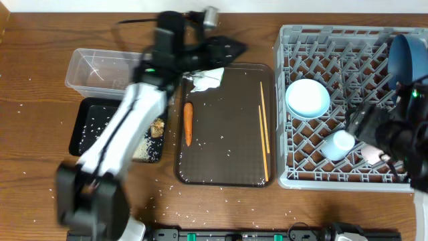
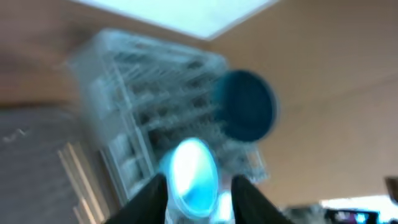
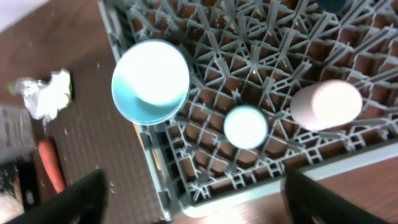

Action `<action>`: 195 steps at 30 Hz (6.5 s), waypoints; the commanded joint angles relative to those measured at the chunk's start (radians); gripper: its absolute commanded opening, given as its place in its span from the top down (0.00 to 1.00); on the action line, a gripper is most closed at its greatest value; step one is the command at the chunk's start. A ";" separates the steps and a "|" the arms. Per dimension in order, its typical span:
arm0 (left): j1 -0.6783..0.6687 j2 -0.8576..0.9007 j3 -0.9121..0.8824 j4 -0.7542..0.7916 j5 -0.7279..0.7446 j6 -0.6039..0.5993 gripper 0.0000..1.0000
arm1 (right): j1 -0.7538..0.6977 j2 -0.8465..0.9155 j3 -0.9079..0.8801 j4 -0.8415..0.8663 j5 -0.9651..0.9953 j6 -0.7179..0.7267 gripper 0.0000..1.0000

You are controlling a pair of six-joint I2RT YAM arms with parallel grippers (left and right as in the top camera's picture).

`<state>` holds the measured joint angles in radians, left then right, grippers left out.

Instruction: Sort waste into correct bins and load items into the dishwasher rack

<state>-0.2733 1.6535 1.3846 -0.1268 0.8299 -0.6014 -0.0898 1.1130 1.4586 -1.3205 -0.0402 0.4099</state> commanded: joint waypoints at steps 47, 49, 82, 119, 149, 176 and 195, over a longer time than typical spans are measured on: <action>0.189 -0.465 0.005 -1.175 -0.966 0.324 0.02 | 0.070 0.410 0.014 0.271 0.554 0.016 0.99; 0.189 -0.465 0.005 -1.175 -0.966 0.324 0.02 | 0.107 0.384 0.014 0.272 0.779 0.048 0.99; 0.189 -0.465 0.005 -1.175 -0.966 0.324 0.02 | 0.242 0.901 0.014 0.903 1.603 -0.790 0.99; 0.189 -0.465 0.005 -1.175 -0.966 0.324 0.02 | 0.166 0.905 0.006 1.100 1.510 -1.133 0.99; 0.189 -0.465 0.005 -1.175 -0.966 0.324 0.02 | 0.442 1.000 0.008 1.168 1.399 -1.140 0.01; 0.189 -0.465 0.005 -1.174 -0.966 0.324 0.02 | 0.674 0.778 0.015 0.610 -0.023 -0.131 0.01; 0.189 -0.465 0.005 -1.174 -0.966 0.324 0.02 | 0.782 0.797 0.014 0.659 -0.087 0.027 0.05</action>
<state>-0.0875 1.1847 1.3861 -1.2987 -0.1196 -0.2871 0.6556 1.8927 1.4693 -0.6746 -0.1192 0.4526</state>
